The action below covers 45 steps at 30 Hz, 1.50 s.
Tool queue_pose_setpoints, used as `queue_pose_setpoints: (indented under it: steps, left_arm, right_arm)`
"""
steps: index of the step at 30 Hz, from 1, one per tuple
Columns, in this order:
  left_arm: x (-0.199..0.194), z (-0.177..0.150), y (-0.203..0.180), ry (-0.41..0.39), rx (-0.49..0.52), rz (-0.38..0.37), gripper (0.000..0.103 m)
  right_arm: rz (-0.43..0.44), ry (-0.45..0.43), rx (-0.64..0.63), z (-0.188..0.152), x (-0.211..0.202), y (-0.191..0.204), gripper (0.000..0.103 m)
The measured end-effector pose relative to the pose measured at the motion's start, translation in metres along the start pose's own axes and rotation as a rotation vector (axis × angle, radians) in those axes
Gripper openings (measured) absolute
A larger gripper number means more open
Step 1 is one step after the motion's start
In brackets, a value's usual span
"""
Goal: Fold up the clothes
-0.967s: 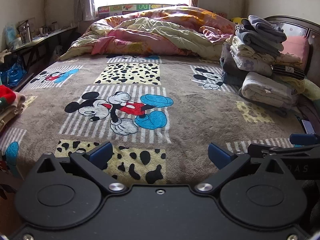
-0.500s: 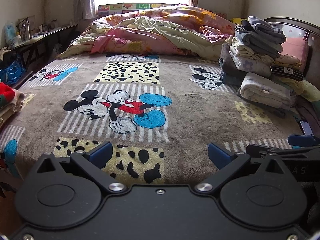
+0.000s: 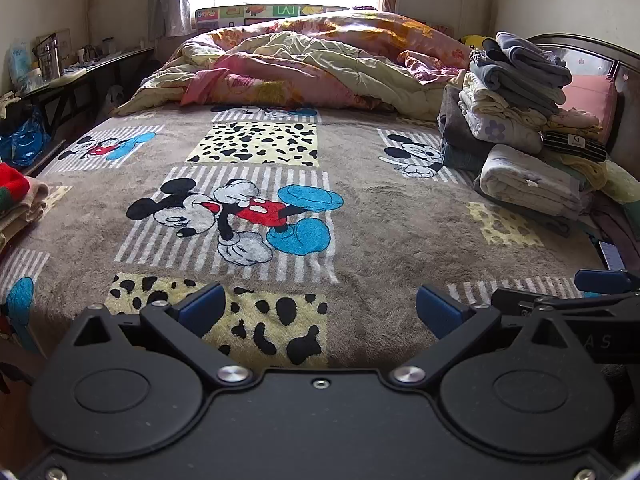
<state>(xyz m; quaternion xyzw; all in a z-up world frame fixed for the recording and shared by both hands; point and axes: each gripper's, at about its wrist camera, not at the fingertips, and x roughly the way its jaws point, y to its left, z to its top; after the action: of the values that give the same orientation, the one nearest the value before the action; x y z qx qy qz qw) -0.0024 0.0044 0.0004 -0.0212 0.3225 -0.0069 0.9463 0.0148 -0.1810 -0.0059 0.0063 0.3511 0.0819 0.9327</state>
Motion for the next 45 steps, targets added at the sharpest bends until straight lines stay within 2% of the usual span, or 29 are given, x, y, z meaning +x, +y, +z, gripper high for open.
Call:
queue_pose_setpoints:
  steps: [30,41,45]
  left_arm:
    - [0.004,0.0,-0.001,0.009,-0.016,-0.001,0.102]
    - [0.027,-0.005,-0.002,0.031,-0.056,0.026,0.103]
    - [0.041,-0.01,-0.009,0.048,-0.069,0.036,0.102]
  right_arm:
    - [-0.009,0.002,-0.016,0.005,0.001,0.0,0.103]
    - [-0.004,0.01,-0.033,0.002,0.021,-0.002,0.103]
    - [0.002,0.043,-0.015,-0.004,0.037,-0.012,0.103]
